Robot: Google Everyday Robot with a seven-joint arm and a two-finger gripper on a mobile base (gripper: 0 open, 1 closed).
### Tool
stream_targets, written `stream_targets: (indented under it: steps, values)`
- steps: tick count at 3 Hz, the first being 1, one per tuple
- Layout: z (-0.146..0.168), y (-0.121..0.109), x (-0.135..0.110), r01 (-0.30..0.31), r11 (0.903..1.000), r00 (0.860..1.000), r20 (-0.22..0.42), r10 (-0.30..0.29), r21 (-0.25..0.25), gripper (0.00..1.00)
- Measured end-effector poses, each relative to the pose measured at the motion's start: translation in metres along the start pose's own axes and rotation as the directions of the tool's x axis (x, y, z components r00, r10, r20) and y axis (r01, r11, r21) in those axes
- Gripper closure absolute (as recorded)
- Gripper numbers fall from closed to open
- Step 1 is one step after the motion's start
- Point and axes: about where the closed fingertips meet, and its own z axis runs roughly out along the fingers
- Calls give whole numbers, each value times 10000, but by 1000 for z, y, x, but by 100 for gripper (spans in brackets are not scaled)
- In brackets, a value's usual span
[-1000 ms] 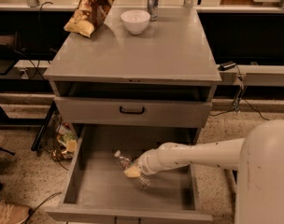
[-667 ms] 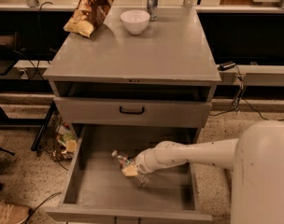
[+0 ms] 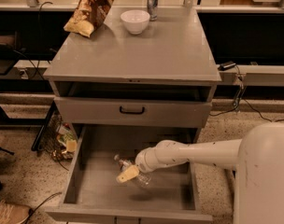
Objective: Place water bottle into middle drawer
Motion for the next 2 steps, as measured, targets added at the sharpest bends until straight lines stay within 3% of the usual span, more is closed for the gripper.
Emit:
stream_targets:
  steps: [1,2]
  values:
    - [-64,1,0,-87,9941,9990,439,40,1080,0]
    - [-126,14,5,57,9797,9966,793,-220,2002,0]
